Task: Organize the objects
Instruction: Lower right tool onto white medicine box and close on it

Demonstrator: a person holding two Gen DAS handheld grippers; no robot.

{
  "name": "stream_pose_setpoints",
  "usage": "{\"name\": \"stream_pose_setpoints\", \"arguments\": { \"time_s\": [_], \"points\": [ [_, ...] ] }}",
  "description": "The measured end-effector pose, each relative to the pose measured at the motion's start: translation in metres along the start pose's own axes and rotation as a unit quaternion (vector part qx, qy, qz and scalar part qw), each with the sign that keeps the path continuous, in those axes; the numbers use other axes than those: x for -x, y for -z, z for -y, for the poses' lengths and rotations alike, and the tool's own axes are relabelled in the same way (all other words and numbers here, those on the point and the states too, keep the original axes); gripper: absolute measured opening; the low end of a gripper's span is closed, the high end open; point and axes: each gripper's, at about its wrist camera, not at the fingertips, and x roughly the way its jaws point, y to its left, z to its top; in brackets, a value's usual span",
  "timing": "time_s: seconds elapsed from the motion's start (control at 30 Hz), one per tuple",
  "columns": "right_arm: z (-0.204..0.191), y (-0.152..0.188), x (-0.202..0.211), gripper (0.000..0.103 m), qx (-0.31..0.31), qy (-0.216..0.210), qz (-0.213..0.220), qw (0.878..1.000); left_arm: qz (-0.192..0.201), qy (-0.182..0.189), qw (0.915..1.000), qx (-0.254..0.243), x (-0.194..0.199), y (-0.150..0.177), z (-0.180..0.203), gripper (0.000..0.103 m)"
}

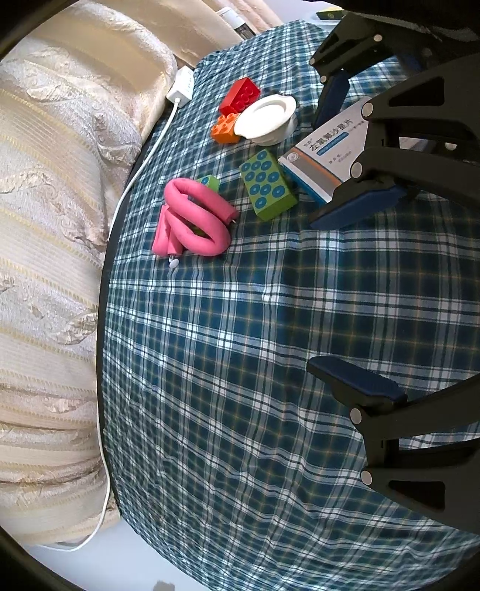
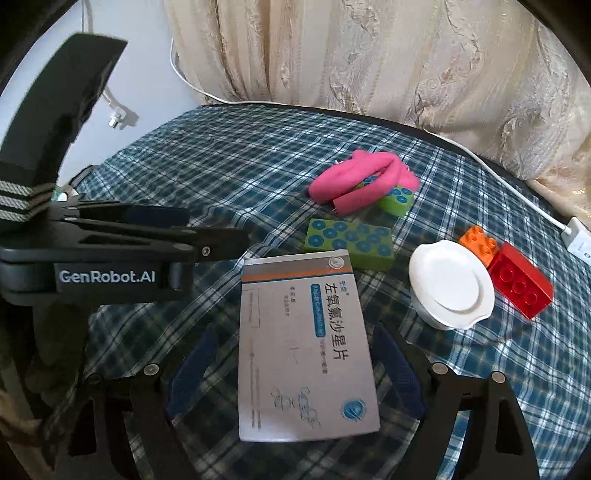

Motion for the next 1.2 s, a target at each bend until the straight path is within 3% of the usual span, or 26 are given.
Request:
{"name": "stream_pose_setpoints", "arguments": {
  "time_s": [0.17,0.47,0.73,1.2],
  "points": [
    [0.004,0.004,0.004,0.068,-0.015,0.028,0.002,1.0,-0.001,-0.001,1.0,-0.004,-0.002,0.001,0.001,0.072],
    [0.03,0.033,0.027,0.068,-0.079,0.06,0.013,0.995,0.0,-0.001,0.9998,-0.017,-0.006,0.001,0.01,0.072],
    [0.057,0.063,0.051,0.068,-0.149,0.114,0.018,0.982,-0.004,0.001,0.9989,-0.047,-0.01,0.001,0.026,0.072],
    [0.07,0.074,0.062,0.069,-0.188,0.091,0.036,0.977,-0.001,0.0,0.9923,-0.124,-0.021,-0.014,0.065,0.072]
  ]
}}
